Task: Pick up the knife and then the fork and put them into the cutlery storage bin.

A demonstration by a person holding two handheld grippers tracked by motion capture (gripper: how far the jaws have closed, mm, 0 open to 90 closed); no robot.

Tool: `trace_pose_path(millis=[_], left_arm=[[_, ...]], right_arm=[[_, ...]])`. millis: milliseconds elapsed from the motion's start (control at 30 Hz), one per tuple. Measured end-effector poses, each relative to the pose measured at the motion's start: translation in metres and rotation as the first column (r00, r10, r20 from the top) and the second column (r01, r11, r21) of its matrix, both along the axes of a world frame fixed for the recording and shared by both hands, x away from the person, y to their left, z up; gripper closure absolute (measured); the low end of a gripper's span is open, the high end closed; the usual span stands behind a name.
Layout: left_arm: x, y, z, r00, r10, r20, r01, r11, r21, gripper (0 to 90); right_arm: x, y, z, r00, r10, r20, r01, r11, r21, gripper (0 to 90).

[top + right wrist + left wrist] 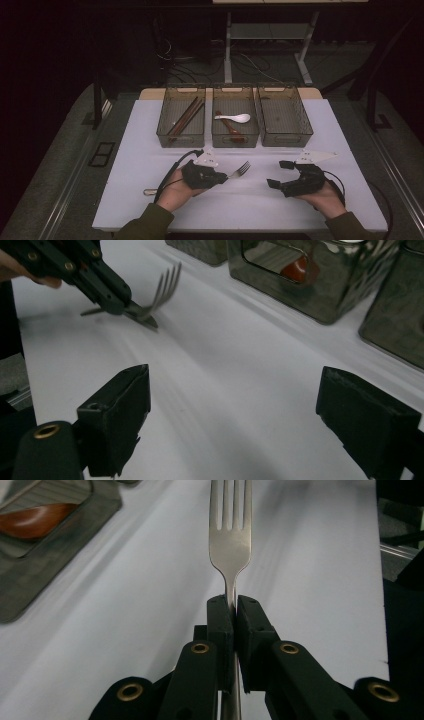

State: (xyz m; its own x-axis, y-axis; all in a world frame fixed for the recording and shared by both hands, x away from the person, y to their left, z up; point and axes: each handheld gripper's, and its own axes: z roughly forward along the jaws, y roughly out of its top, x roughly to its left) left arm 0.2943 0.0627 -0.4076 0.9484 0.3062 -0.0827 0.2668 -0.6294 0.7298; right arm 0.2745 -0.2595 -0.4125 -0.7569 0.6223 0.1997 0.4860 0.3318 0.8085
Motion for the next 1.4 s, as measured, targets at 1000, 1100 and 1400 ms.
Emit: trace_pose_path(millis=[1000,1100,1400], left_arm=[[-0.006,-0.016,0.002,0.9988,-0.016,0.046,0.015,0.9998,0.011,84.8],[-0.006,-0.016,0.002,0.9984,-0.017,0.054,0.017,0.9998,0.011,84.8],[-0.006,-0.014,0.005,0.9988,0.003,0.050,-0.001,0.9994,-0.035,84.5]], right_arm=[[0.028,0.053,0.000,0.9797,0.156,-0.126,-0.147,0.986,0.076,68.5],[0.028,0.052,0.001,0.9790,0.159,-0.128,-0.148,0.985,0.095,73.4],[0.031,0.051,0.007,0.9817,0.159,-0.105,-0.143,0.980,0.142,80.8]])
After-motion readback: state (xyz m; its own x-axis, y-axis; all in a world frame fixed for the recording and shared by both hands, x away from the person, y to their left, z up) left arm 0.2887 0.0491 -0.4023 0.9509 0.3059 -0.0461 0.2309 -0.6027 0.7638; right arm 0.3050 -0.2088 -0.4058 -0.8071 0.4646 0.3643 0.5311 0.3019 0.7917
